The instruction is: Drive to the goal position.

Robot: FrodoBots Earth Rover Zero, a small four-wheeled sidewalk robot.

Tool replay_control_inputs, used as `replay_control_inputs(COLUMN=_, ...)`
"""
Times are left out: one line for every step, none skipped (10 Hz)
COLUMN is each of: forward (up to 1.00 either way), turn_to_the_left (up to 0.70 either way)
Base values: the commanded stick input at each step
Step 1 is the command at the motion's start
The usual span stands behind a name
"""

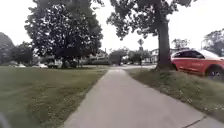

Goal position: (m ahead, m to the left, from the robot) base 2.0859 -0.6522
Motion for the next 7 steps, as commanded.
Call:
replay_control_inputs(forward=0.70, turn_to_the_left=0.00)
replay_control_inputs(forward=0.70, turn_to_the_left=0.00)
replay_control_inputs(forward=0.70, turn_to_the_left=0.00)
replay_control_inputs(forward=0.70, turn_to_the_left=0.00)
replay_control_inputs(forward=0.70, turn_to_the_left=0.00)
replay_control_inputs(forward=0.70, turn_to_the_left=0.00)
replay_control_inputs(forward=0.70, turn_to_the_left=0.00)
